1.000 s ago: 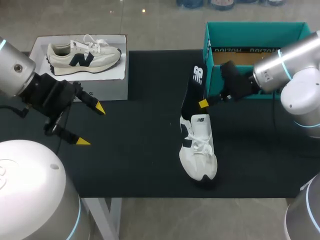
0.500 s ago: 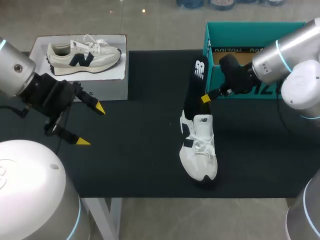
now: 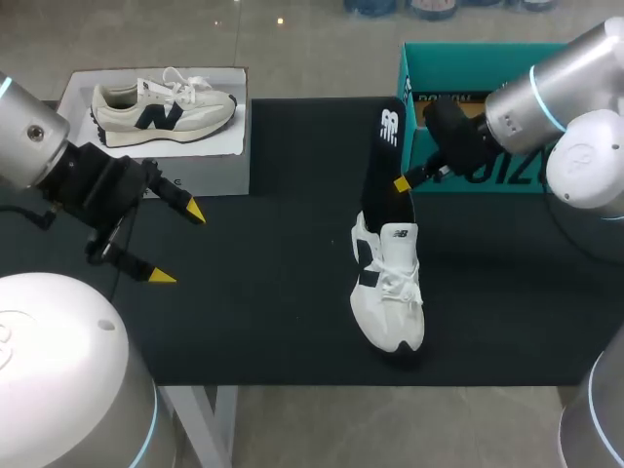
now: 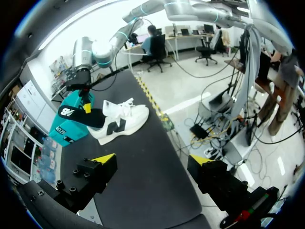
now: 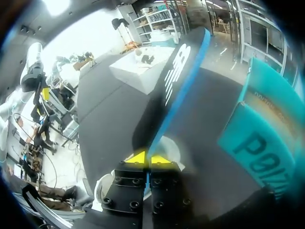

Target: Take the shoe out of the shoebox, open the shoe tongue, remove and reinsert the insole, then place the shoe into the shoebox

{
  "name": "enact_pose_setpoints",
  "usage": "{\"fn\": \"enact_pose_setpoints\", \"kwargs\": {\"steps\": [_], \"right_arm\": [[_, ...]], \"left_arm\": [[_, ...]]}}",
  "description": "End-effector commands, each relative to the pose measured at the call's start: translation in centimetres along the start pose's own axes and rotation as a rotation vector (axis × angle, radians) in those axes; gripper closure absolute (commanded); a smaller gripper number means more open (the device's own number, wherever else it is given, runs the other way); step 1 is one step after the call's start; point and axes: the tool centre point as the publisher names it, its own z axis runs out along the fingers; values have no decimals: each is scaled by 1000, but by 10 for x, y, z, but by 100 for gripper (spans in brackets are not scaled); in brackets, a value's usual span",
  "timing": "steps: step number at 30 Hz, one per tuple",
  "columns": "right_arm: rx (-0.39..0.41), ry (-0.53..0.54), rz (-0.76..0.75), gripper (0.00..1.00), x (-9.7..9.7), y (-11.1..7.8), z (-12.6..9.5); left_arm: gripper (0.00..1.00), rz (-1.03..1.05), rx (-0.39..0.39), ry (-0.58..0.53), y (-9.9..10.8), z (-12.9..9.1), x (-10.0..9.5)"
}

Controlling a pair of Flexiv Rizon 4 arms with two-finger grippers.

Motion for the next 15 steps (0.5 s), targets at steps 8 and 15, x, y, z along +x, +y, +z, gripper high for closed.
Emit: {"fn": "enact_pose_setpoints", "kwargs": {"steps": [8, 15], "right_arm": [[54, -25, 13, 100, 7, -11, 12], [100, -36, 18, 100, 19, -25, 18]], "left_arm": [[0, 0, -1, 2, 0, 0, 0], [0, 0, -1, 2, 0, 0, 0]]}}
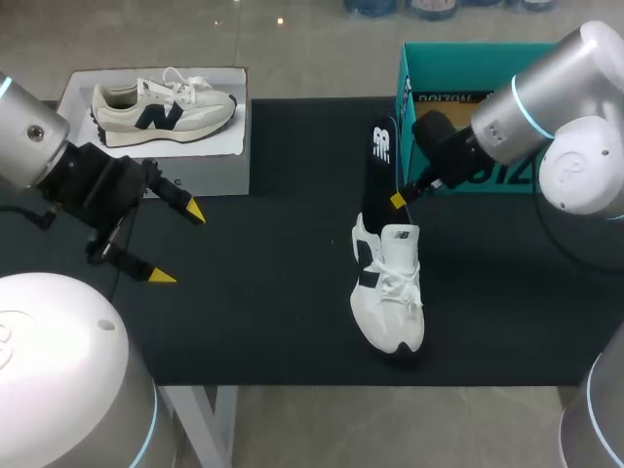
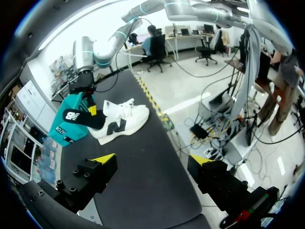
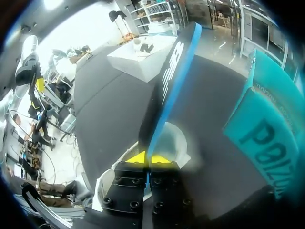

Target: Take the shoe out of the shoebox, open the shoe tongue, remove and reinsert the insole, then place the shoe into the shoebox

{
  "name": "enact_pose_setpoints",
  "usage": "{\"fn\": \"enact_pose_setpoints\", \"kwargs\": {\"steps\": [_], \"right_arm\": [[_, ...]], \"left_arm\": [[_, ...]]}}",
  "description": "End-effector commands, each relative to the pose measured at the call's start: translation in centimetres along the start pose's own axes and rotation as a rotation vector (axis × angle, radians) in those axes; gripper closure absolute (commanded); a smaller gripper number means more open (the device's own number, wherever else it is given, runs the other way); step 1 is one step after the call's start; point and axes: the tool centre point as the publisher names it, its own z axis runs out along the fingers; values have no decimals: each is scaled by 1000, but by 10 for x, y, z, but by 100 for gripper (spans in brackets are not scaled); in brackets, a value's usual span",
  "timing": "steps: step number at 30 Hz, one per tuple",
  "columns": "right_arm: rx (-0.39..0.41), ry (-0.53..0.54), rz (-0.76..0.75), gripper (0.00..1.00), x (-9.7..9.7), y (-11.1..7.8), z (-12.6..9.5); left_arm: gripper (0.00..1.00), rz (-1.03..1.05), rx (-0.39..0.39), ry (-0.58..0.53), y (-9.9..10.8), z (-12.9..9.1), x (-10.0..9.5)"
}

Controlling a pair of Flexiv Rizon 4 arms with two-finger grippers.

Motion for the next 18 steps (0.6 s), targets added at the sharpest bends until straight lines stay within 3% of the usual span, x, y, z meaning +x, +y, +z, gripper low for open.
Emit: {"fn": "enact_pose_setpoints", "kwargs": {"steps": [1, 11, 18], "right_arm": [[16, -7, 9, 100, 8, -5, 4], [29, 10, 56, 100, 15, -25, 10], [33, 29, 68, 100, 15, -27, 11]], "left_arm": [[0, 0, -2, 2, 0, 0, 0], [0, 0, -2, 2, 0, 0, 0], [0, 0, -2, 2, 0, 0, 0]]}}
